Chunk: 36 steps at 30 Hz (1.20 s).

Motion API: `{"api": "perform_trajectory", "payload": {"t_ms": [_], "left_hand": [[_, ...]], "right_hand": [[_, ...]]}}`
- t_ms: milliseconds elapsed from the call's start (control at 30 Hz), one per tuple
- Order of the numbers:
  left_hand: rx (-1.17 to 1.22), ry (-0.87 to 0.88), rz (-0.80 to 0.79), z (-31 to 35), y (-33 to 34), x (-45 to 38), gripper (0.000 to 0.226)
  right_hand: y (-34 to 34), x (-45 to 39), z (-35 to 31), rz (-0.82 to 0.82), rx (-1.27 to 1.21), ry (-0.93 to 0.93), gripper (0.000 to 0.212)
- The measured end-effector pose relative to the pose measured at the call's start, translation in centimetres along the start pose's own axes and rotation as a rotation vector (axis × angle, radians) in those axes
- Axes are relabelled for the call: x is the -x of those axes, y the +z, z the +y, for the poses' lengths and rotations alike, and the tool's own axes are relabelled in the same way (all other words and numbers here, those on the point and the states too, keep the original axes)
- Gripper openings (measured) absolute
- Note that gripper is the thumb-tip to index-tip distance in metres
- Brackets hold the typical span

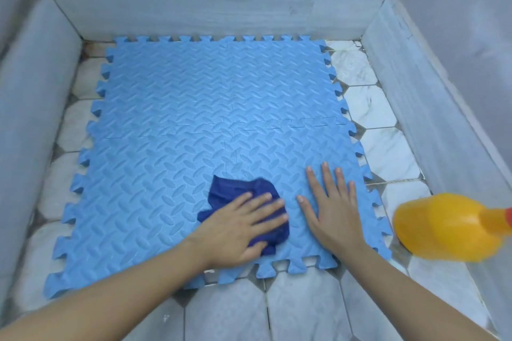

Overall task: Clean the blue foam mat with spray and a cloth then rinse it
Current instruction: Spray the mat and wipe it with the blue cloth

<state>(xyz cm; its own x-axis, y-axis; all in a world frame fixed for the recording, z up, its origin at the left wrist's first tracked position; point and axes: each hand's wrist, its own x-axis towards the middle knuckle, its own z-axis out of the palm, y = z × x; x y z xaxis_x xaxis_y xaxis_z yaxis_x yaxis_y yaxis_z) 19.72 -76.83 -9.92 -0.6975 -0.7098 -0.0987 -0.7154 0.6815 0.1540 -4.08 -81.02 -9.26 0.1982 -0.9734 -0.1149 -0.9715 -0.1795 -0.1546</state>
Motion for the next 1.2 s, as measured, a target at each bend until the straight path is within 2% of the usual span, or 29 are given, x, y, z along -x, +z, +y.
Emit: {"api": "perform_trajectory", "payload": {"t_ms": [200, 267, 333, 400, 467, 567, 633, 700, 833, 900, 967, 1067, 1133, 1200], "left_hand": [[0.109, -0.600, 0.111, -10.9, -1.7, -3.2, 0.066], [0.140, -0.740, 0.137, -13.6, -2.4, -4.2, 0.065], [0.165, -0.795, 0.146, -15.1, -2.8, -5.4, 0.061], [0.208, -0.725, 0.145, -14.9, -3.2, -7.1, 0.063], [0.204, -0.520, 0.112, -12.9, -3.6, -9.1, 0.070], [0.066, -0.166, 0.053, -7.9, -2.9, -12.8, 0.068], [0.022, -0.047, 0.037, -5.9, -2.5, -14.5, 0.064], [0.033, -0.127, 0.048, -7.3, -2.4, -15.6, 0.067], [0.089, -0.608, 0.140, -12.6, -3.3, -16.0, 0.073], [0.133, -0.737, 0.106, -13.8, -3.7, -15.3, 0.078], [0.154, -0.727, 0.047, -13.1, -3.7, -13.8, 0.087], [0.114, -0.594, 0.007, -9.9, -3.2, -10.4, 0.091], [0.060, -0.468, 0.024, -7.4, -2.6, -7.1, 0.084], [0.018, -0.254, 0.033, -4.6, -1.9, -3.1, 0.075]], "right_hand": [[-1.5, -2.6, 3.8, 0.143, -0.043, -0.154, 0.041], [-1.6, -3.9, 4.7, 0.174, -0.059, -0.098, 0.039], [-1.8, -5.4, 5.5, 0.164, -0.096, 0.054, 0.042], [-1.5, -6.6, 5.9, 0.123, -0.115, 0.155, 0.046], [-0.8, -6.9, 5.5, 0.128, -0.108, 0.177, 0.048], [0.0, -6.8, 5.2, 0.179, -0.156, 0.194, 0.049], [-0.1, -6.6, 5.5, 0.201, -0.182, 0.191, 0.049], [-0.2, -6.5, 5.8, 0.204, -0.200, 0.180, 0.048], [-0.2, -6.4, 5.8, 0.216, -0.198, 0.164, 0.048], [-0.1, -6.6, 5.7, 0.213, -0.174, 0.158, 0.047], [0.0, -6.7, 5.7, 0.200, -0.155, 0.153, 0.047], [-0.3, -6.6, 5.6, 0.188, -0.146, 0.153, 0.048], [-0.4, -6.6, 5.6, 0.177, -0.140, 0.155, 0.049], [-0.5, -6.6, 5.4, 0.164, -0.142, 0.158, 0.049]]}}
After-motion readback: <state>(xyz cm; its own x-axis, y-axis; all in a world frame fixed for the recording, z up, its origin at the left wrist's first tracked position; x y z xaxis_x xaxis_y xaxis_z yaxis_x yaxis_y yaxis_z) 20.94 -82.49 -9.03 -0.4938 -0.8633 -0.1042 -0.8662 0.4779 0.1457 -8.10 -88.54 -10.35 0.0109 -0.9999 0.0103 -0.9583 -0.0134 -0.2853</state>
